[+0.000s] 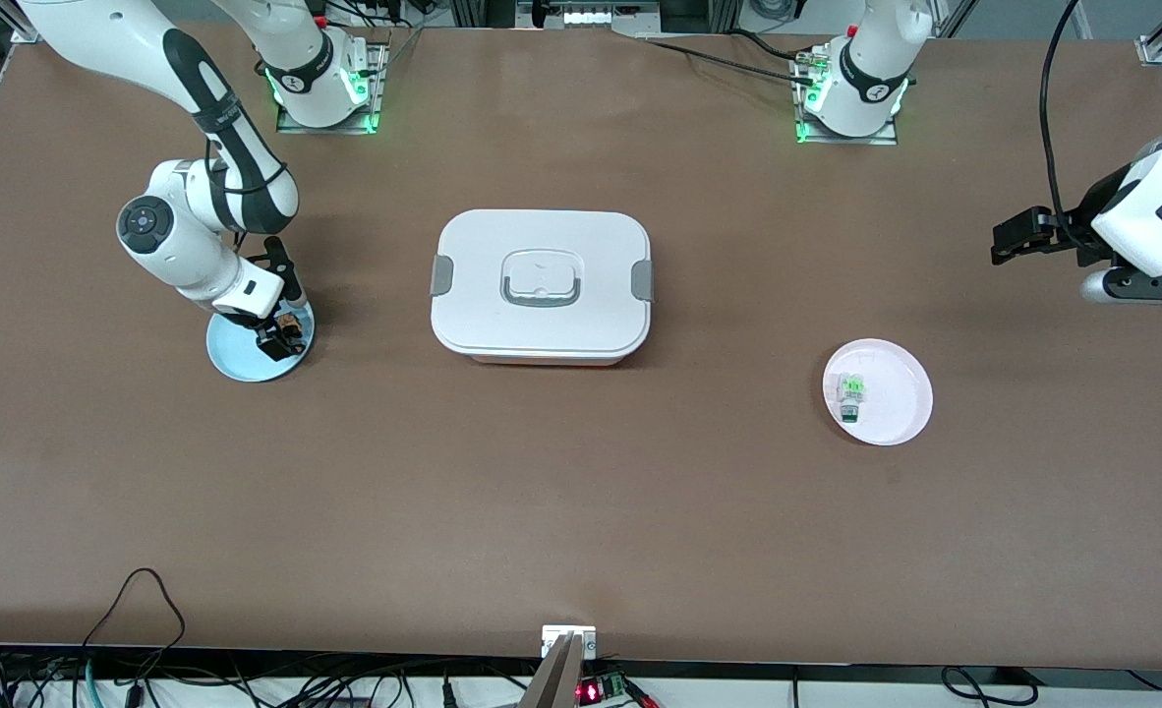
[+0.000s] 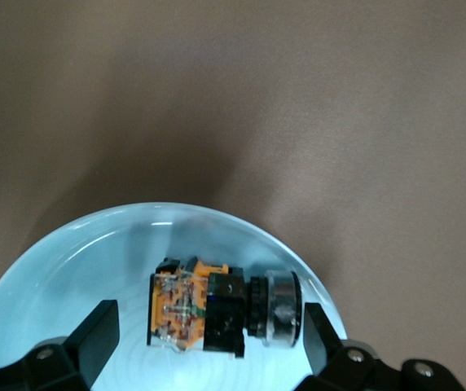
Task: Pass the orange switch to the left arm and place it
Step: 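Close the right gripper on the orange switch and lift it, then carry the switch over the box with the right gripper while the left gripper approaches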
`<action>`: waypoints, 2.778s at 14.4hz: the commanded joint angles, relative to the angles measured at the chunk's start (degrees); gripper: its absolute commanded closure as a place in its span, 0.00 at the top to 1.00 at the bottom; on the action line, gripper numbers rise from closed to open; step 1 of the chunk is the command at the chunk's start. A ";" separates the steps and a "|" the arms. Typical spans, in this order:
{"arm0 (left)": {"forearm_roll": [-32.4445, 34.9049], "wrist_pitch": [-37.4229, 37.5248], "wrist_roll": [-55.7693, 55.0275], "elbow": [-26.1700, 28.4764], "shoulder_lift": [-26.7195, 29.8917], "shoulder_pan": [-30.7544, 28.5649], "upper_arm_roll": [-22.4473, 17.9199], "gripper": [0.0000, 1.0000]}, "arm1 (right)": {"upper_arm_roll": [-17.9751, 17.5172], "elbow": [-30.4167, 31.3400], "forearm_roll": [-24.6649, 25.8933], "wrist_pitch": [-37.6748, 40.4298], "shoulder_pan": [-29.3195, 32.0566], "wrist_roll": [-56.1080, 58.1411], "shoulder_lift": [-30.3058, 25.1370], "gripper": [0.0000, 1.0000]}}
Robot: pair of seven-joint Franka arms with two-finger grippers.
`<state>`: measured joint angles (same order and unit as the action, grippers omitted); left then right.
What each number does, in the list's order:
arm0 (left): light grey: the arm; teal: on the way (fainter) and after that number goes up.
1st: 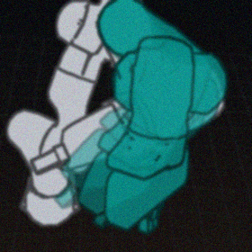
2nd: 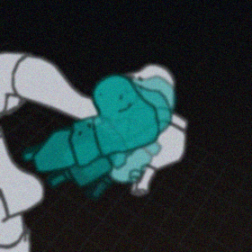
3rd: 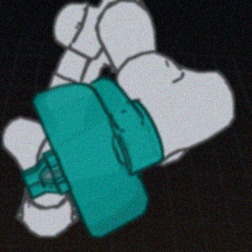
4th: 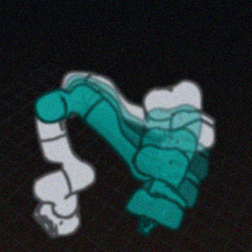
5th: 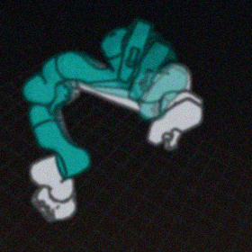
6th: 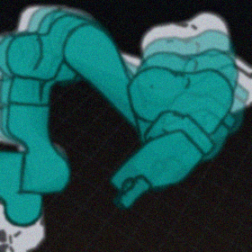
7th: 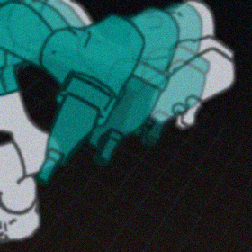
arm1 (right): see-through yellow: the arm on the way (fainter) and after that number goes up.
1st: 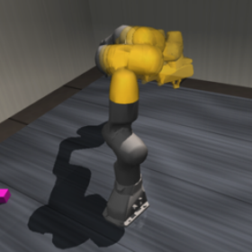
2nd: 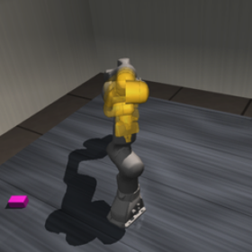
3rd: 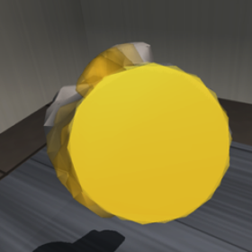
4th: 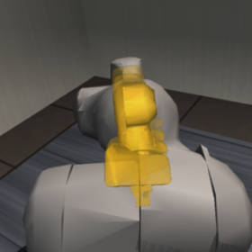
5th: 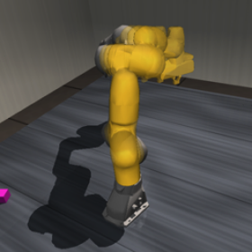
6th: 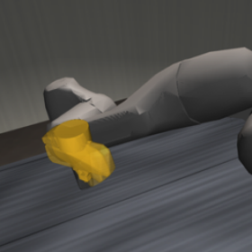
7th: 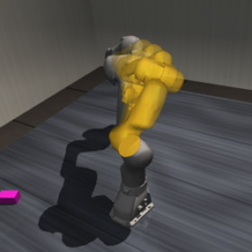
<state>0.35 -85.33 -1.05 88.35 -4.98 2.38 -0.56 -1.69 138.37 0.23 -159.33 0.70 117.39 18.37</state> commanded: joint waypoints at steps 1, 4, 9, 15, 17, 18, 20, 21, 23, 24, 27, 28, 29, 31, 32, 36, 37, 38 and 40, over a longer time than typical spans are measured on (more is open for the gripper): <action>-1.14 1.13 1.05 -1.16 -0.12 0.25 -0.49 1.00 | -0.42 1.81 -0.58 -5.29 0.80 4.16 0.17 1.00; -1.14 1.13 1.05 -1.16 -0.12 0.25 -0.49 1.00 | -0.50 1.90 -0.58 -5.29 0.71 4.25 0.17 1.00; -1.14 1.13 1.05 -1.16 -0.12 0.25 -0.49 1.00 | -0.77 1.82 -0.58 -5.29 0.53 4.51 0.00 0.59; -1.14 1.13 1.05 -1.16 -0.12 0.25 -0.49 1.00 | -0.94 1.73 -0.58 -4.68 0.53 4.86 -2.02 0.23; -1.14 1.13 1.05 -1.16 -0.12 0.25 -0.49 1.00 | -0.94 1.29 -0.58 -2.49 0.44 4.77 -3.95 0.14; -1.14 1.13 1.05 -1.16 -0.12 0.25 -0.49 1.00 | -0.94 1.29 -0.58 -2.05 0.44 4.51 -5.35 0.11; -1.14 1.22 1.05 -1.08 -0.12 0.25 -0.49 1.00 | -0.94 0.07 -1.02 0.49 0.36 4.25 -7.46 0.08; -1.23 1.22 1.05 -1.08 -0.12 0.25 -0.49 1.00 | -1.12 -1.07 -1.11 1.47 0.36 4.16 -7.82 0.08; -1.23 1.48 0.96 -1.16 -0.12 0.25 -0.49 1.00 | -1.21 -5.10 -2.16 5.14 0.36 2.85 -7.91 0.08; -1.23 1.48 1.05 -1.16 -0.21 0.25 -0.49 1.00 | -1.21 -6.96 -2.51 6.56 0.36 2.75 -7.91 0.08; -1.41 1.57 0.96 -0.99 -0.30 -0.18 -0.49 1.00 | -0.86 -13.63 -2.96 15.50 0.79 -2.93 -8.35 0.08; -1.41 1.74 0.96 -0.90 -0.30 -0.36 -0.49 1.00 | -0.86 -15.57 -2.96 18.15 0.97 -5.75 -8.35 0.08; -1.58 2.53 0.96 -0.90 -0.38 -0.45 -0.49 1.00 | -0.86 -17.50 -2.96 20.61 1.06 -9.25 -8.35 0.08; -1.76 4.46 0.96 -0.90 -1.00 -0.45 -0.58 1.00 | -0.86 -20.67 -3.39 25.36 1.06 -16.20 -8.18 0.08; -1.85 4.99 1.05 -0.99 -1.44 -0.45 -0.49 1.00 | -0.86 -21.82 -4.00 27.03 0.97 -19.19 -8.09 0.08; -4.81 6.22 1.14 -0.90 -3.45 0.69 -0.40 1.00 | -1.12 -23.32 -11.11 29.77 0.18 -28.43 -7.65 0.07; -8.66 6.40 1.23 -0.90 -4.33 0.69 -0.32 1.00 | -1.21 -23.32 -13.13 30.21 -0.25 -30.28 -7.65 0.06; -12.62 6.40 1.23 -0.73 -4.95 0.61 -0.40 1.00 | -1.21 -23.41 -14.46 30.48 -1.30 -31.51 -7.65 0.06; -19.75 6.31 1.32 -0.37 -6.01 0.43 -0.40 1.00 | -1.21 -23.76 -17.70 30.91 -2.36 -33.36 -7.65 0.06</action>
<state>-13.66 -79.95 -0.91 88.58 -9.64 2.77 -0.53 -2.81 116.20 -14.22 -130.15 -0.52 86.70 10.27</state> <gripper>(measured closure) 0.000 0.282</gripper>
